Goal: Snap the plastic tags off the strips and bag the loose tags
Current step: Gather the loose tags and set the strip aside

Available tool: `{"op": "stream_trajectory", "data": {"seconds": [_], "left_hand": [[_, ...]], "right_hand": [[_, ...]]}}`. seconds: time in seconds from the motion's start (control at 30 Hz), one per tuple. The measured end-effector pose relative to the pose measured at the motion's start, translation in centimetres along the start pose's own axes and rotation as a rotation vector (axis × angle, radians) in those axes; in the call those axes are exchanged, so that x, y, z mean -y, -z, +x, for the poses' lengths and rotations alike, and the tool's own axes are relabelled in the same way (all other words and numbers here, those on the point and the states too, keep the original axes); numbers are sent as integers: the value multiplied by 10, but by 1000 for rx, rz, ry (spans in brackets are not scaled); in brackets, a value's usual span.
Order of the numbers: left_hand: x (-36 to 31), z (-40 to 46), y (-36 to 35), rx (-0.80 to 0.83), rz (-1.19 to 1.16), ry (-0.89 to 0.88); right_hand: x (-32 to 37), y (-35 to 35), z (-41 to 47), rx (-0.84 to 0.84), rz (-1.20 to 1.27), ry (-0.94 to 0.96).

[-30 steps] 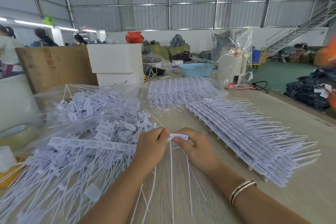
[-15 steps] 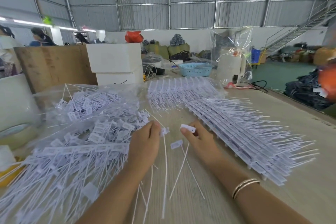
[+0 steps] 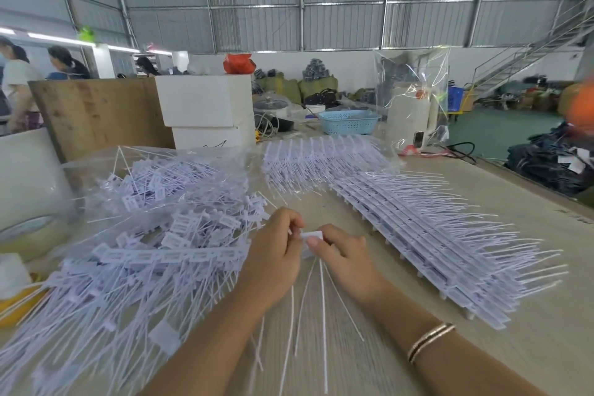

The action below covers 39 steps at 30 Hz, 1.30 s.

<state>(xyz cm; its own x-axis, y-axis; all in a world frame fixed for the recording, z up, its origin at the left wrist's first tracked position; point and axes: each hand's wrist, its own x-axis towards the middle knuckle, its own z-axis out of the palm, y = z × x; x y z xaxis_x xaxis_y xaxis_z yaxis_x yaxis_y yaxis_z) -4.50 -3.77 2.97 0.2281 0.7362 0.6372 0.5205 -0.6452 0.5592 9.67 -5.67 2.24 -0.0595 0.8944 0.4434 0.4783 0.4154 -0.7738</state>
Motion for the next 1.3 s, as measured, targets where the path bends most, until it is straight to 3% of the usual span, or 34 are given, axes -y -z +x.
{"op": "stream_trajectory", "data": {"seconds": [0.2,0.37,0.57,0.77,1.1,1.2,1.3], "left_hand": [[3,2,5,31,277,-6],[2,2,7,110,433,81],[4,2,6,86,321,77],[11,4,1,125,98,197],[12,3,-3,142,-221,409],[11,3,-3,132,-263,438],[7,4,-4,85,-324,445]], "right_hand": [[-6,6,5,13,280,-75],[-10,7,6,40,276,-70],[-12,8,5,128,297,-55],[-13,7,5,73,237,39],[-6,4,3,-107,-74,199],[-3,3,3,-113,-45,204],[-3,1,2,-80,152,139]]}}
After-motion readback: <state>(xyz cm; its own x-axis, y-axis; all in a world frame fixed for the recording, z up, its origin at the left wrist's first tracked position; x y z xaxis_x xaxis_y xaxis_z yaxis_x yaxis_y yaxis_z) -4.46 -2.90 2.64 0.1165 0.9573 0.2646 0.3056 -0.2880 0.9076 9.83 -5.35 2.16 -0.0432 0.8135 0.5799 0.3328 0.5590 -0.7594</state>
